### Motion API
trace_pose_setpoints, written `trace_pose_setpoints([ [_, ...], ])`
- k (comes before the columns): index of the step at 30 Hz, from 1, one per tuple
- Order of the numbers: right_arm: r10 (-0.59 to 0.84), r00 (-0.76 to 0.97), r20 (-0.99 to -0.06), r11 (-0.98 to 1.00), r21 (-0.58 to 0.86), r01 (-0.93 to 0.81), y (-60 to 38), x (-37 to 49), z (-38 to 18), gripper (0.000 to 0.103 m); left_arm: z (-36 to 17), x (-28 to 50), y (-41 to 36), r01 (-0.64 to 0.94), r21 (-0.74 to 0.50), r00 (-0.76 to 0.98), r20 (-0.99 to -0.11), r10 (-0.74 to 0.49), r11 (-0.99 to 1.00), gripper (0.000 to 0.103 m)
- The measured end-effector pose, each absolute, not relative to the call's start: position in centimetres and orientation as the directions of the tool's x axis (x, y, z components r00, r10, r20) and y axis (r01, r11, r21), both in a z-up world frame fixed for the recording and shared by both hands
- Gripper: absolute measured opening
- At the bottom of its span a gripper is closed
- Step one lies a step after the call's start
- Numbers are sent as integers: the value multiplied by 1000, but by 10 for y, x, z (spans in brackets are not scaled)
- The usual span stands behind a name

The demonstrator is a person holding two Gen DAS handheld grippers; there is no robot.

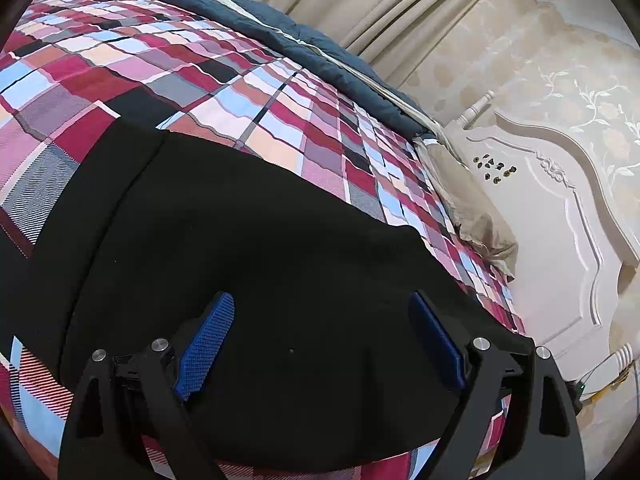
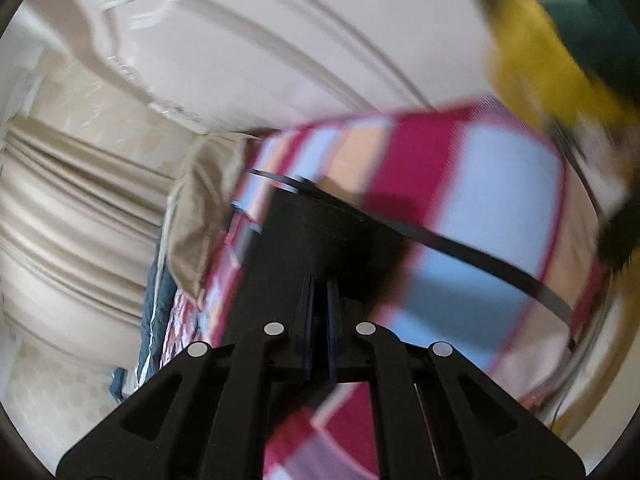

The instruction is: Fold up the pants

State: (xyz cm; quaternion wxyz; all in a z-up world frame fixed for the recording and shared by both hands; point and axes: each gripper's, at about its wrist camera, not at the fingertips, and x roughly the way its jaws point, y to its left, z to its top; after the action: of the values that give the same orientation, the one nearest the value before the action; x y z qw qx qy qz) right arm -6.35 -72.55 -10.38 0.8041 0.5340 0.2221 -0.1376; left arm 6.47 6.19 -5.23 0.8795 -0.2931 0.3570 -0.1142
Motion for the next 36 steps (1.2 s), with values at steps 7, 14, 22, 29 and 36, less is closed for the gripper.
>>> trace_pose_setpoints([
  [7,25,871,-490,383,810,444,-725,-60,-110,8,-53,64,62,-9,-595,716,-565,-410,804,87],
  [14,31,881,-472,366,825,430,-730,-54,-113,5,-53,63,58,-5,-569,717,-575,-394,822,88],
  [22,-18,879,-476,369,814,448,-730,-70,-123,4,-54,63,56,-2,-570,713,-577,-398,822,89],
  [29,-151,827,-542,484,689,540,-732,-78,-78,40,-53,63,56,0,-560,711,-583,-394,828,90],
  [36,-94,781,-618,716,503,484,-739,13,-40,55,-52,63,52,4,-538,709,-592,-382,843,90],
])
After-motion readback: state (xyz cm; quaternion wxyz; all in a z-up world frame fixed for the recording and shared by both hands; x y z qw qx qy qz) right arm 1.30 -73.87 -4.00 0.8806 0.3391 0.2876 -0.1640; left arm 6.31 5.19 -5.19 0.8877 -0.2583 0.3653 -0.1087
